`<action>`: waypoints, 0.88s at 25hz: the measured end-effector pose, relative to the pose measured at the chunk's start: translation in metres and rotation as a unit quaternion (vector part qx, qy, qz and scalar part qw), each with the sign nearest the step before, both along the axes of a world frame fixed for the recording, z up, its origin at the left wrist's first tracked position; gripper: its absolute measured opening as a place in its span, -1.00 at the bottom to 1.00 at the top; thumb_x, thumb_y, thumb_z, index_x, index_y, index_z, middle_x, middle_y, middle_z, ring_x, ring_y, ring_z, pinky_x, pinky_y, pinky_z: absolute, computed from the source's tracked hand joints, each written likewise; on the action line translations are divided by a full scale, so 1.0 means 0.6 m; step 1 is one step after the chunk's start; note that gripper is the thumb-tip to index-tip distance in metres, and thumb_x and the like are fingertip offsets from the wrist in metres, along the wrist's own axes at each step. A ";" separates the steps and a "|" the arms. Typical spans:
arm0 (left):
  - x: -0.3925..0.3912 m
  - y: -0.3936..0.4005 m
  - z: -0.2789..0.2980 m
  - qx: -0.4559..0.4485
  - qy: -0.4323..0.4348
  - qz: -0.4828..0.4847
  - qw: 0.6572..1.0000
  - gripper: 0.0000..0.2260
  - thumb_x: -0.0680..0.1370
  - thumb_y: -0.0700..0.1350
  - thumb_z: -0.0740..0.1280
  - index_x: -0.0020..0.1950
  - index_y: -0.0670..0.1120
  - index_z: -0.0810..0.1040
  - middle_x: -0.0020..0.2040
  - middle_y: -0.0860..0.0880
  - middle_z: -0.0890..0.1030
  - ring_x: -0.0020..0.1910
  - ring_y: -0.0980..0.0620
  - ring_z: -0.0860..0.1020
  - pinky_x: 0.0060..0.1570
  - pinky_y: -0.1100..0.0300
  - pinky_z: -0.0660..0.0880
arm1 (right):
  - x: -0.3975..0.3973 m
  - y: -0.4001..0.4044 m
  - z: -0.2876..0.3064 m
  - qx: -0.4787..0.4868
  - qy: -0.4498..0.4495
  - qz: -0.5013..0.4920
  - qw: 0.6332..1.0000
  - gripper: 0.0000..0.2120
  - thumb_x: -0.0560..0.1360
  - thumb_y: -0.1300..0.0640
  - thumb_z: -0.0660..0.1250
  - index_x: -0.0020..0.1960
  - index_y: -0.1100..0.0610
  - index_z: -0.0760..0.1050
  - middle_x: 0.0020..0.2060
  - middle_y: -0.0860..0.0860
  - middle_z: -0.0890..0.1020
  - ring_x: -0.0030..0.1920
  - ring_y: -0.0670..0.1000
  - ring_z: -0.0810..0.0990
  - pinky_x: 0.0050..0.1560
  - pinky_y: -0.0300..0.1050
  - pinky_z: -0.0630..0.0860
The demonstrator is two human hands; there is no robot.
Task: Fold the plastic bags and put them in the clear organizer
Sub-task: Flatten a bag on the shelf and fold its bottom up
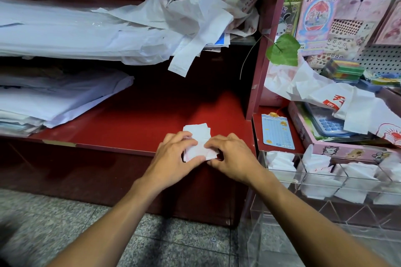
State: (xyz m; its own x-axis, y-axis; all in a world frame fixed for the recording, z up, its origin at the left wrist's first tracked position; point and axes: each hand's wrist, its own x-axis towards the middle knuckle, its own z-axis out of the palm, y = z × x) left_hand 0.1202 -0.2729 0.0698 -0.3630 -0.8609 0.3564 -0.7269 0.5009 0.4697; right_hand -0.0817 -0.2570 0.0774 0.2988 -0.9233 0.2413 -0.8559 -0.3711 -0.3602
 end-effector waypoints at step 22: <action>-0.016 0.003 0.008 0.061 0.161 0.099 0.980 -0.67 0.53 -0.05 0.39 0.30 0.08 0.49 -0.26 0.13 0.63 -0.16 0.28 0.54 0.23 -0.05 0.40 | 0.009 -0.010 0.013 0.096 -0.224 -0.107 0.964 -0.80 0.52 0.02 0.39 0.13 -0.01 0.55 -0.12 -0.13 0.61 -0.09 -0.06 0.58 0.00 -0.11 0.49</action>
